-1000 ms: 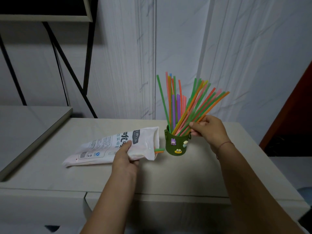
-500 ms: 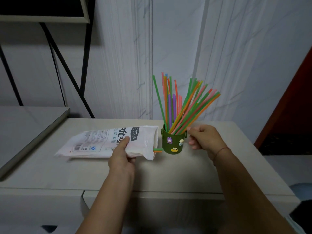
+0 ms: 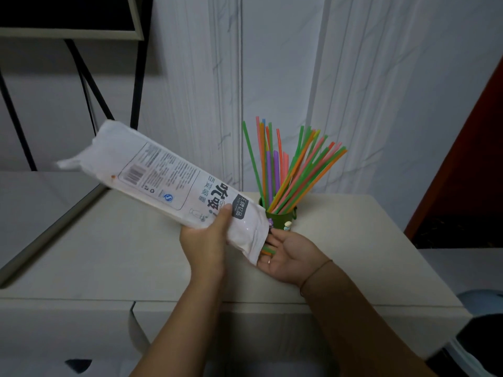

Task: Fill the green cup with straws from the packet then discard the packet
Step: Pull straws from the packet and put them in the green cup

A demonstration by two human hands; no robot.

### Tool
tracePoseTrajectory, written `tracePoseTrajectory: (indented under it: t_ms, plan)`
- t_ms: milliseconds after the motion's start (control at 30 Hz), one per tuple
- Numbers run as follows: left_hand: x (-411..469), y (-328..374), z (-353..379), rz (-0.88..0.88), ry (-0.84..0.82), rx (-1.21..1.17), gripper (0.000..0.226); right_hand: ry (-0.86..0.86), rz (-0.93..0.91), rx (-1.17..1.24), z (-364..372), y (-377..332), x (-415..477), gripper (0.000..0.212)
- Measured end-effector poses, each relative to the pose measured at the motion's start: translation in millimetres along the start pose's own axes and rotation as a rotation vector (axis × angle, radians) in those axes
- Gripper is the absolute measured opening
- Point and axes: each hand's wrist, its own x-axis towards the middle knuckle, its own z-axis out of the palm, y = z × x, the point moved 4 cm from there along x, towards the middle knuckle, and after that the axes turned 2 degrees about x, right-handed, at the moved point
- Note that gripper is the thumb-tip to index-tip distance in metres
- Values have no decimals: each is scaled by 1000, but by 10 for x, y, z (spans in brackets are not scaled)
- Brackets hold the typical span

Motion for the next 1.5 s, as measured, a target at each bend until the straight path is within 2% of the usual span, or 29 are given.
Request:
tracePoseTrajectory:
  t_ms: [133, 300, 433, 533, 667, 800, 933, 1133, 1267, 1367, 1500]
  plan:
    - [-10, 11, 9, 32, -7, 19, 46, -10, -27, 0, -1, -11, 17, 25]
    - [44, -86, -112, -163, 94, -97, 36, 52, -115, -184, -31, -35, 9, 13]
    - [89, -180, -202, -370, 174, -248, 30, 92, -292, -508, -21, -108, -54, 7]
    - [113, -187, -193, -435, 167, -303, 45, 65, -470, -596, 28, -182, -102, 12]
    - [107, -198, -168, -508, 153, -366, 49, 74, -636, -685, 37, -315, -173, 11]
    - [138, -199, -210, -539, 203, -387, 50, 130, -724, -659, -56, -505, -217, 8]
    - [144, -202, -198, -560, 199, -406, 48, 114, -760, -600, -107, -593, -233, 9]
    - [100, -208, -102, -603, 93, -441, 49, 43, -709, -605, -37, -488, -179, 6]
    - [112, -224, -113, -605, 108, -434, 47, 63, -743, -606, -45, -538, -210, 9]
    - [161, -219, -151, -595, 119, -435, 29, 81, -770, -527, -114, -656, -258, 9]
    - [162, -222, -163, -586, 136, -439, 37, 54, -740, -371, -155, -695, -250, 11]
